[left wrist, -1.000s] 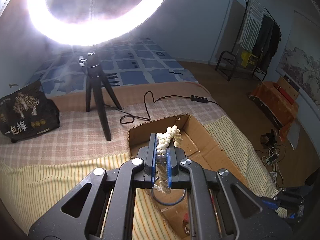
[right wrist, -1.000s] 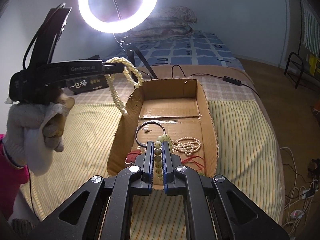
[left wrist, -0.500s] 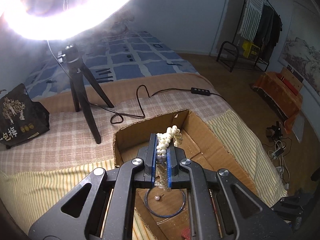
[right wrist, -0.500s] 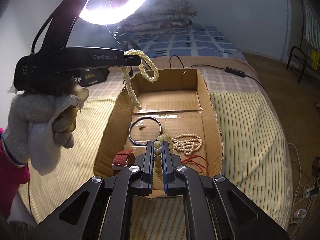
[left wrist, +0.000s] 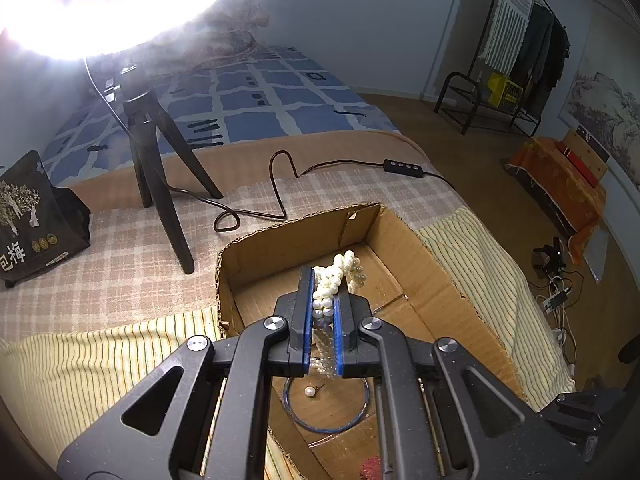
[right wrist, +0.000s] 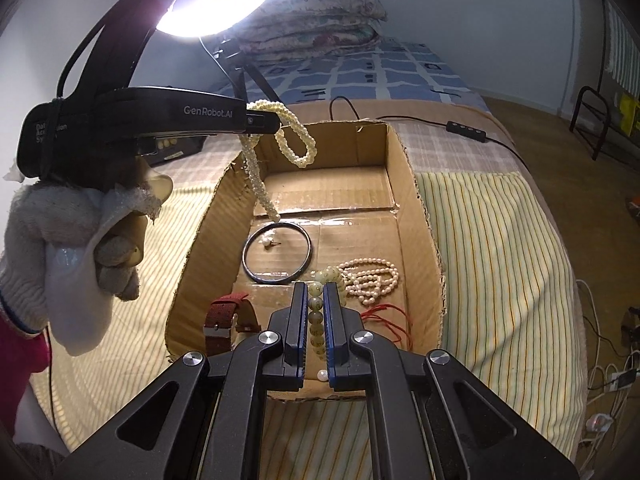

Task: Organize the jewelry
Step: 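Open the left tool dropping the necklace while the right tool releases the bracelet into the box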

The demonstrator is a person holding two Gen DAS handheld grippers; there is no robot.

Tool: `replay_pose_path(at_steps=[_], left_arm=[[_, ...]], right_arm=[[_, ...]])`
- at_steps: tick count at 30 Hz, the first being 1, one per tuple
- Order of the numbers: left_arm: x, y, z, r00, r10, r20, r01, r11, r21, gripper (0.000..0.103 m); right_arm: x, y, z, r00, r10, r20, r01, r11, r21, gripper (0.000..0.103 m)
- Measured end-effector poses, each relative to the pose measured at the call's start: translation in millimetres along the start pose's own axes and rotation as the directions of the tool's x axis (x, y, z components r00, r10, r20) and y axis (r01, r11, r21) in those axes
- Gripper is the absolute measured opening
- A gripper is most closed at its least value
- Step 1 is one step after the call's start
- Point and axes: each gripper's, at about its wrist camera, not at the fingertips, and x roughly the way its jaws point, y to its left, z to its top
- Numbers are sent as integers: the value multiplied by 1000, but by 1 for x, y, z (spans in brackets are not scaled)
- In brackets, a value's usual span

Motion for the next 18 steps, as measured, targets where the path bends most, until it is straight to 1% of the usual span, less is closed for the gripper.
replay_pose_path(at_steps=[8, 15, 17, 18], left_arm=[[1, -2, -2, 1000, -7, -4, 7, 1000, 4, 6], [-2, -6, -1, 1000, -6, 2, 6, 1000, 17, 7], [-4, -6, -2, 1000, -4, 3, 4, 1000, 21, 20], [-6, -7, -2, 1000, -4, 9, 4, 1000, 23, 39]], right_arm=[[0, 3, 0, 1000, -20, 2, 20, 1000, -18, 6], [-1, 7, 0, 998, -65, 11, 65, 997, -36, 6], [-3, 8, 0, 997, -71, 15, 72, 997, -41, 6], [-3, 9, 0, 997, -77, 17, 78, 996, -45, 7]])
